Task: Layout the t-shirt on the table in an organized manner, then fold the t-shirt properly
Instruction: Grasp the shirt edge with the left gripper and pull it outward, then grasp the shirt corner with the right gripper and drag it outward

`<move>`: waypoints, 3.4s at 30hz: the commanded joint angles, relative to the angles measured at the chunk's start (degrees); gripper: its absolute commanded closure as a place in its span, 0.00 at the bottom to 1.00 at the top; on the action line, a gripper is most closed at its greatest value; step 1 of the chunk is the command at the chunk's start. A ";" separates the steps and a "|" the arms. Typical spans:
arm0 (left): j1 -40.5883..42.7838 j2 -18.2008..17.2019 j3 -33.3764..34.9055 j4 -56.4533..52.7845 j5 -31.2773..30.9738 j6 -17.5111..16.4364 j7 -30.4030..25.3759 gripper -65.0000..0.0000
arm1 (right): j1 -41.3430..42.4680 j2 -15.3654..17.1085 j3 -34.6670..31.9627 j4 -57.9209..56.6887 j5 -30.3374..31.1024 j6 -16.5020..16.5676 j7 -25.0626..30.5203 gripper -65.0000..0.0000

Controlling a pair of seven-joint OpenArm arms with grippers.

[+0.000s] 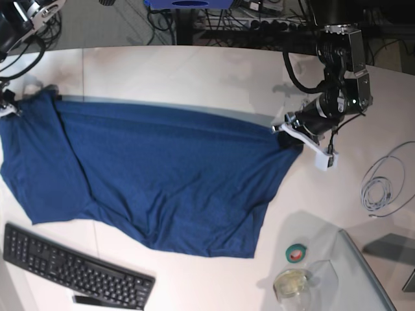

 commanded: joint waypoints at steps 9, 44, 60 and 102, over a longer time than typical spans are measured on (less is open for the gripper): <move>1.94 -0.24 -0.11 2.85 -0.71 0.22 -1.54 1.00 | -0.20 1.37 0.42 6.35 0.04 -0.18 -3.73 0.40; 7.39 -0.59 -8.90 6.28 -0.80 0.13 -1.80 0.41 | -10.13 -1.71 -17.78 23.40 -0.13 3.16 -2.85 1.00; 6.95 -0.68 -8.90 6.10 -0.71 0.13 -1.80 0.41 | -5.03 -1.36 -23.67 44.41 -0.13 3.34 -11.03 1.00; 5.99 -0.68 -8.90 4.25 -0.53 0.13 -1.80 0.41 | 29.78 2.51 -40.55 17.16 0.04 3.43 1.98 0.07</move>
